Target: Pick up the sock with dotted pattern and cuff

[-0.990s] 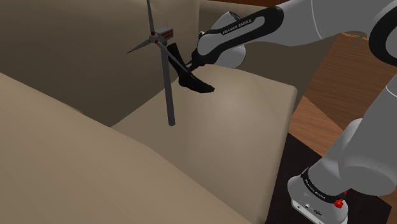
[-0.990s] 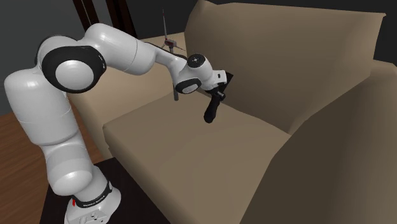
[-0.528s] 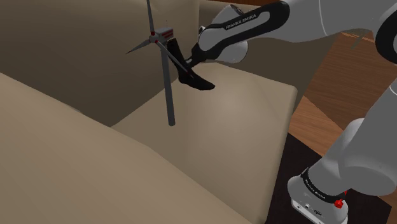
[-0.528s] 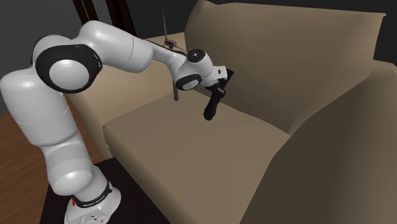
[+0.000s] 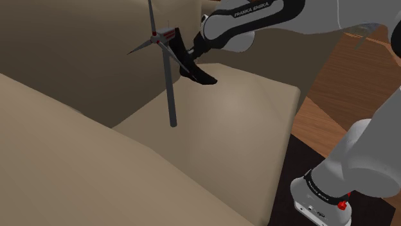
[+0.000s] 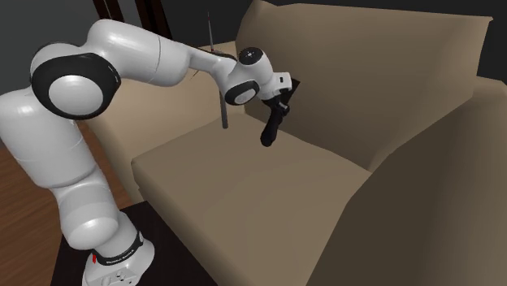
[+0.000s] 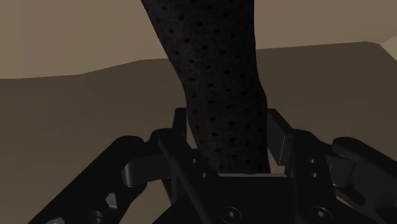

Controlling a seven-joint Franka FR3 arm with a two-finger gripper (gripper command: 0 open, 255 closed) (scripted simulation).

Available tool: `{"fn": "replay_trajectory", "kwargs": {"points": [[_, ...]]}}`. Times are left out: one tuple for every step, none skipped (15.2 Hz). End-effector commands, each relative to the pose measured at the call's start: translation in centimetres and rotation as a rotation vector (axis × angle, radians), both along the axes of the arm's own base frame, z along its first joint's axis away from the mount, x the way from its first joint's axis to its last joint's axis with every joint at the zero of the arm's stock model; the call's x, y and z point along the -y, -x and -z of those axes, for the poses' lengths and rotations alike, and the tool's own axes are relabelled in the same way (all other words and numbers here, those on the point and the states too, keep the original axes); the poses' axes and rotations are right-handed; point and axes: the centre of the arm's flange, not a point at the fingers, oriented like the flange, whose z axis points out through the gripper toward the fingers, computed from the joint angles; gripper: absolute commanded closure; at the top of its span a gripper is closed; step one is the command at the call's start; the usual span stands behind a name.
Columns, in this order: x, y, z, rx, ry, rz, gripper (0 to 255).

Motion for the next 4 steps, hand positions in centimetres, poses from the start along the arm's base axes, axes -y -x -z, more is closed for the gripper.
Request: {"fn": "replay_trajectory", "kwargs": {"points": [[-0.01,0.07,-1.13,0.001,0.0,0.0,255],[-0.01,0.07,-1.66,0.001,0.0,0.0,255],[-0.01,0.07,-1.74,0.001,0.0,0.0,255],[-0.01,0.07,-1.74,0.001,0.0,0.0,255]]}}
